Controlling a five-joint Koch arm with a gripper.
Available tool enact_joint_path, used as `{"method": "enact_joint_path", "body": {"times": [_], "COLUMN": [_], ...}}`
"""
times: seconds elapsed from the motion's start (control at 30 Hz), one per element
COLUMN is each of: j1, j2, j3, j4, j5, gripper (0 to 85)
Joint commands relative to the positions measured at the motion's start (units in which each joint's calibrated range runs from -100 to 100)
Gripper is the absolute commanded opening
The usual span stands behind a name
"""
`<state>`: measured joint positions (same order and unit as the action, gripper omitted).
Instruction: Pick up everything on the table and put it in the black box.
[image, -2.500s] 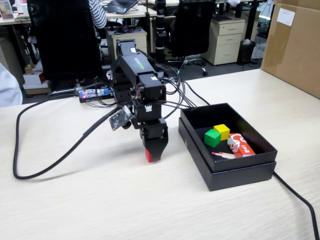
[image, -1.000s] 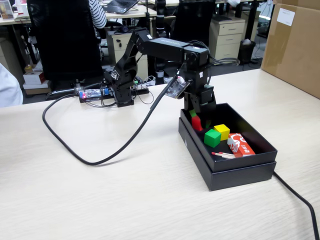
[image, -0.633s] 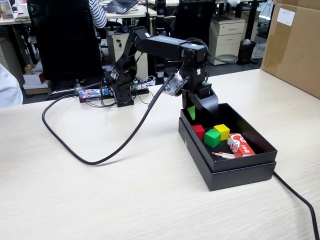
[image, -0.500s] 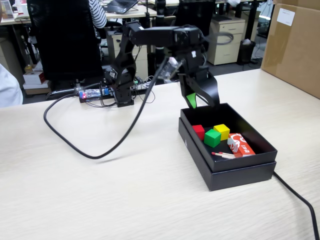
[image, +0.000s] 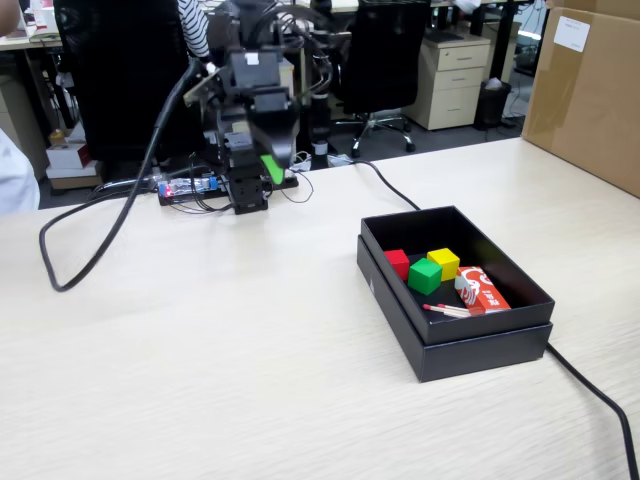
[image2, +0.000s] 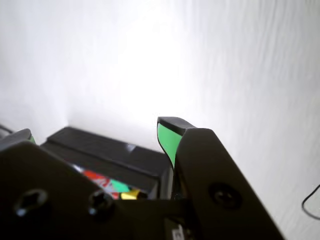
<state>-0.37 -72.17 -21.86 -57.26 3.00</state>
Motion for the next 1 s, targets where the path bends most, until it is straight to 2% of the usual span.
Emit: {"method": "enact_joint_path", "body": {"times": [0.0,0.33,0.57,0.6,0.67,0.97], "j1": [-0.29,0.29,-1.03,-1.03,-0.88,-0.24], "j2": [-9.93,-26.00,-27.03,-27.03,-27.60,-27.83], "j3": [-6.06,-31.81,-46.77,-52.12,-56.92,-69.25], "j4": [7.63,19.72,29.22,36.05,41.23,52.21], "j5": [-0.68,-0.49,-1.51,-2.54,-3.17,-3.86], "gripper": [49.1,49.1,51.3,51.1,50.8,51.2]}}
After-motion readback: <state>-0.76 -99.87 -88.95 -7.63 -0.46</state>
